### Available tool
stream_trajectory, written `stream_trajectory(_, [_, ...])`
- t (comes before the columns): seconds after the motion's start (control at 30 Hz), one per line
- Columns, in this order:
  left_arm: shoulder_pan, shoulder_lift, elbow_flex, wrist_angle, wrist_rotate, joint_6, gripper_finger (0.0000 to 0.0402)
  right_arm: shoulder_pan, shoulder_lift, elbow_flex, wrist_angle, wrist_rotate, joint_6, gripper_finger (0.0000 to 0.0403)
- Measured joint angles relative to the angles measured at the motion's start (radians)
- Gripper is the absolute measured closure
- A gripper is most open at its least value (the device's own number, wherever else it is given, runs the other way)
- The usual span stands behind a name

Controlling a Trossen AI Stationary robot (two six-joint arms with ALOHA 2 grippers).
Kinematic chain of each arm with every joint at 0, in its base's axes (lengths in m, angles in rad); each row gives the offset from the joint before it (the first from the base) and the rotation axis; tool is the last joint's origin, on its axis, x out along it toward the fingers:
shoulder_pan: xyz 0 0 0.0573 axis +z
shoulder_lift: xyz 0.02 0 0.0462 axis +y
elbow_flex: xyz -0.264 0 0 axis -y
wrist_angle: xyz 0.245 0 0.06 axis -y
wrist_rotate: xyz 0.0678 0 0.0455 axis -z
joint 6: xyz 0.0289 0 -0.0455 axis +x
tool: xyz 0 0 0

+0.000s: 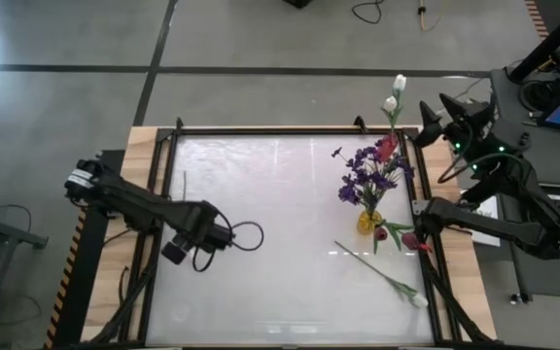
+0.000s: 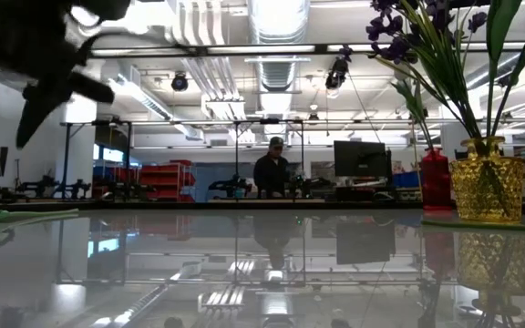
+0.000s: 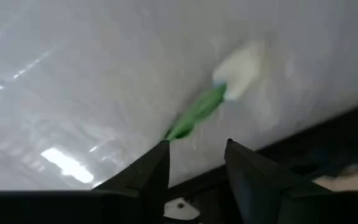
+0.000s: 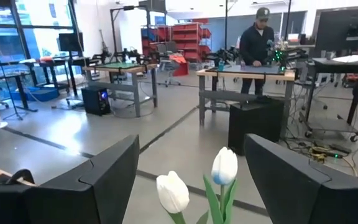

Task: Sort flowers into vase by color
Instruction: Put the left white flower into the red vase

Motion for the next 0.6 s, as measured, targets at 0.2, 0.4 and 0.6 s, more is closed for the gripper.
stream_trajectory(0.2, [-0.001,0.078,-0.156,0.066,0.002,0.201,0.0230,0.000,-0.016,0.000,-0.012,0.000,0.019,0.0102])
stream_trajectory(0.4, [0.000,0.136,-0.235,0.244,-0.068,0.207,0.0228,0.000,-0.025,0.000,-0.023,0.000,0.019,0.0097])
stream_trajectory(0.6, [0.000,0.181,-0.248,0.266,-0.064,0.211,0.0248,0.000,-0.027,0.000,-0.034,0.000,0.024,0.0103])
